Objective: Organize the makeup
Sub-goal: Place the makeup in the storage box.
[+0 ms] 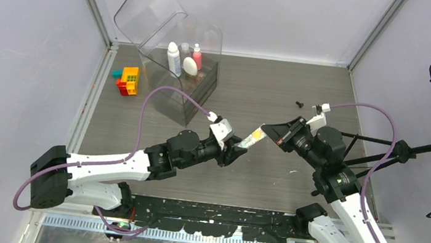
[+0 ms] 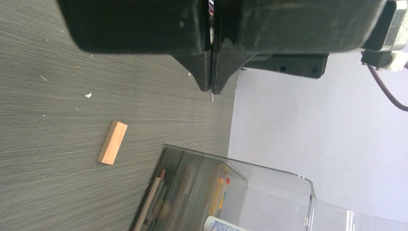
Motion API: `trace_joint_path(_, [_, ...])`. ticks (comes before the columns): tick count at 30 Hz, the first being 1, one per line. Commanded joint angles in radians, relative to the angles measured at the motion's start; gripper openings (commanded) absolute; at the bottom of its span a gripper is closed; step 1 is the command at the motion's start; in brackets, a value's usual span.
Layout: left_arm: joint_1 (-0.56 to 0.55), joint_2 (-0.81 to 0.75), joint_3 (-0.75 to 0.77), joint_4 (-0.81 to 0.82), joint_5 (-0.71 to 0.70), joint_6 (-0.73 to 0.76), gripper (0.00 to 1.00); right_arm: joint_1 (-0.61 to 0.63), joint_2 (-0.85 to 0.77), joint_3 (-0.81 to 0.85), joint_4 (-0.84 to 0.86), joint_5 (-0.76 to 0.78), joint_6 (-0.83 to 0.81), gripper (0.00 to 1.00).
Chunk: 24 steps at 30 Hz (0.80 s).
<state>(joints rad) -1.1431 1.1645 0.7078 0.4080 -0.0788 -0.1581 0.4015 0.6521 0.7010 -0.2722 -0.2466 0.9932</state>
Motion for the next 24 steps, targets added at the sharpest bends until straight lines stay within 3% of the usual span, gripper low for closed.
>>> trace_joint_path(1, [0.004, -0.005, 0.001, 0.051, -0.045, -0.023, 0.51, -0.004, -0.005, 0.005, 0.072, -0.027, -0.003, 0.0])
trace_joint_path(9, [0.004, -0.101, 0.012, -0.092, -0.135, -0.014, 0.98, -0.005, -0.022, 0.04, 0.101, 0.125, -0.141, 0.0])
trace_joint_path(13, [0.005, -0.187, 0.094, -0.359, -0.238, 0.009, 1.0, -0.005, 0.028, 0.048, 0.171, 0.201, -0.287, 0.0])
trace_joint_path(18, [0.014, -0.153, 0.409, -0.865, -0.51, 0.022, 1.0, -0.003, 0.161, 0.034, 0.367, 0.157, -0.415, 0.0])
trace_joint_path(24, [0.044, -0.199, 0.611, -1.005, -0.581, 0.096, 1.0, 0.014, 0.345, 0.079, 0.588, 0.085, -0.502, 0.0])
